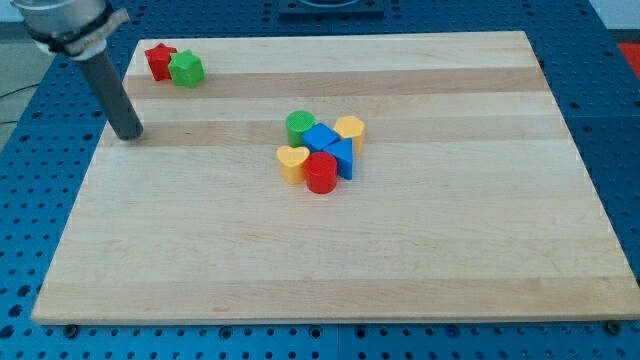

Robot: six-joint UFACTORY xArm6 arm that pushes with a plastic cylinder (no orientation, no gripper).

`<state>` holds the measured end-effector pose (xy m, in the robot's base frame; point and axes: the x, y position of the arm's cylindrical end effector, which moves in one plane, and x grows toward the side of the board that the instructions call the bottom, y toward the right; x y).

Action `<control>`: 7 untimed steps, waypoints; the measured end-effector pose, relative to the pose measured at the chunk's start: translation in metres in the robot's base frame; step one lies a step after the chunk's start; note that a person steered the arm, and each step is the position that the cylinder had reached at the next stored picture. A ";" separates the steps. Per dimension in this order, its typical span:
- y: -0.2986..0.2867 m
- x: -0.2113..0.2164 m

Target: Move the green star left to the green circle

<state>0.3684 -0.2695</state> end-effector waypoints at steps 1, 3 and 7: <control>-0.012 -0.045; -0.035 -0.118; 0.039 -0.129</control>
<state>0.2393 -0.2306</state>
